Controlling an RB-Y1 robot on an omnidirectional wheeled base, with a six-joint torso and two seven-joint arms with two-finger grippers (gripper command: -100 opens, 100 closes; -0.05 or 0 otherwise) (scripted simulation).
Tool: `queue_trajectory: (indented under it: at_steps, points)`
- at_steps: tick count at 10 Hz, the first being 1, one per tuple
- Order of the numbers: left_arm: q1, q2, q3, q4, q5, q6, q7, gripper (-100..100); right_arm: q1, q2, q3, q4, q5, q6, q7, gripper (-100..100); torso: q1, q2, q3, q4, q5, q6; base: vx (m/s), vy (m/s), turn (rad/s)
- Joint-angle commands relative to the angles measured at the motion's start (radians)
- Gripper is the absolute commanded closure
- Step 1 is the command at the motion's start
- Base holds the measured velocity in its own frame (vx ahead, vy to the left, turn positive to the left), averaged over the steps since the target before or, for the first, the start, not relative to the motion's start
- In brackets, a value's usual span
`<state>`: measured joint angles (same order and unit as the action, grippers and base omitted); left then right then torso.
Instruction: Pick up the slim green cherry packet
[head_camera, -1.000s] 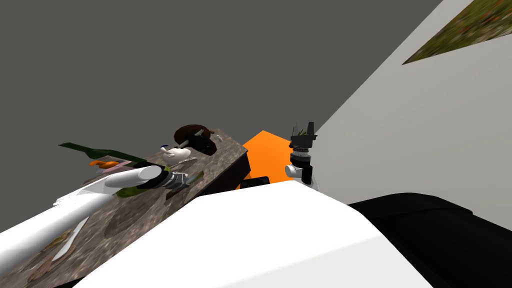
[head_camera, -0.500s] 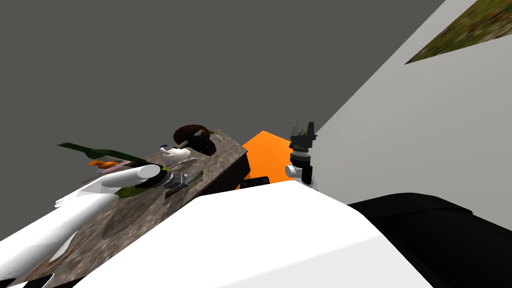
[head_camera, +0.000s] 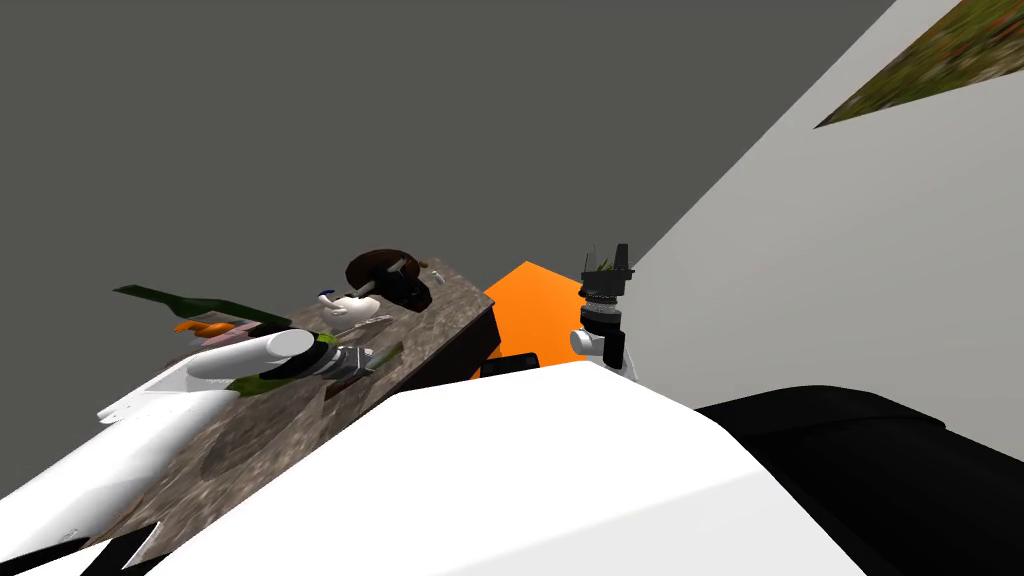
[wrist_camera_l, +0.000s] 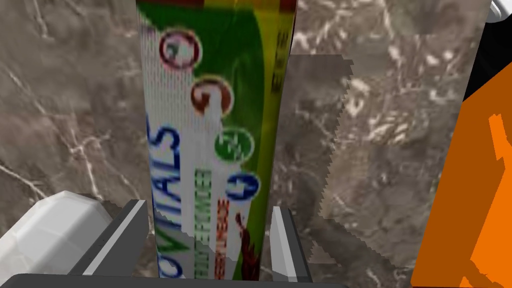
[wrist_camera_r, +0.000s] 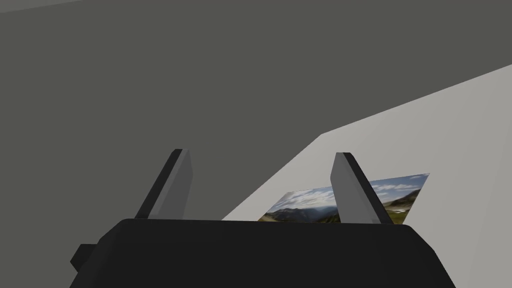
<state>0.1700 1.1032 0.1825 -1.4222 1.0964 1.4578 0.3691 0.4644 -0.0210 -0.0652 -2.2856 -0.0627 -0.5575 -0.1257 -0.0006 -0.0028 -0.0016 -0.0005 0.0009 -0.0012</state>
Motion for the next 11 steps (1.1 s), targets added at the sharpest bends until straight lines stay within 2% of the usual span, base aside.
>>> queue_trajectory:
  at_steps: [1,2,3,4,5,6,7,8,9,10,11]
  points:
    - [0.000,-0.007,0.029,0.003,-0.010,0.015,-0.006,100,0.000,0.000,0.000,0.000,0.000,0.000,0.000,0,0.000,0.000,0.000,0.000,0.000,0.000,0.004,-0.010,0.005]
    - [0.000,-0.054,0.069,0.007,-0.057,0.063,-0.041,100,0.000,0.000,0.000,0.000,0.000,0.000,0.000,0,0.000,0.000,0.000,0.000,0.000,0.000,0.013,-0.010,0.013]
    - [0.000,-0.057,0.099,0.007,-0.067,0.073,-0.041,100,0.000,0.000,0.000,0.000,0.000,0.000,0.000,0,0.000,0.000,0.000,0.000,0.001,-0.001,0.012,-0.016,0.018]
    - [0.001,-0.100,0.129,0.012,-0.106,0.109,-0.075,100,0.000,0.000,0.000,0.000,0.000,0.000,0.000,0,0.000,0.000,0.000,0.000,0.000,-0.001,0.017,-0.019,0.022]
    - [0.001,-0.107,0.159,0.012,-0.123,0.132,-0.075,100,0.000,0.000,0.000,0.000,0.000,0.000,0.000,0,0.000,0.000,0.000,0.000,0.001,-0.001,0.015,-0.019,0.013]
    - [0.001,-0.107,0.182,0.012,-0.123,0.132,-0.075,100,0.000,0.000,0.000,0.000,0.000,0.000,0.000,0,0.000,0.000,0.000,0.000,0.000,-0.001,0.005,-0.008,0.002]
    - [0.001,-0.155,0.213,0.017,-0.171,0.178,-0.110,100,0.000,0.000,0.000,0.000,0.000,0.000,0.000,0,0.000,0.000,0.000,0.000,0.000,0.000,0.012,-0.010,0.008]
    - [0.001,-0.157,0.246,0.017,-0.179,0.191,-0.110,100,0.000,0.000,0.000,0.000,0.000,0.000,0.000,0,0.000,0.000,0.000,-0.001,0.001,-0.001,0.011,-0.015,0.021]
    - [0.001,-0.157,0.259,0.017,-0.179,0.191,-0.110,100,0.000,0.000,0.000,0.000,0.000,0.000,0.000,0,0.000,0.000,0.000,0.000,0.000,-0.001,0.004,-0.009,0.008]
    - [0.000,-0.155,0.246,0.021,-0.177,0.187,-0.111,100,0.000,0.000,0.000,0.000,0.000,0.000,0.000,0,0.000,0.000,0.000,0.000,0.000,-0.001,0.000,0.000,0.000]
    - [-0.001,-0.155,0.248,0.022,-0.177,0.188,-0.111,0,0.000,0.000,0.000,0.000,0.000,0.000,0.000,0,0.000,0.000,0.000,0.000,0.000,-0.001,0.000,0.000,0.000]
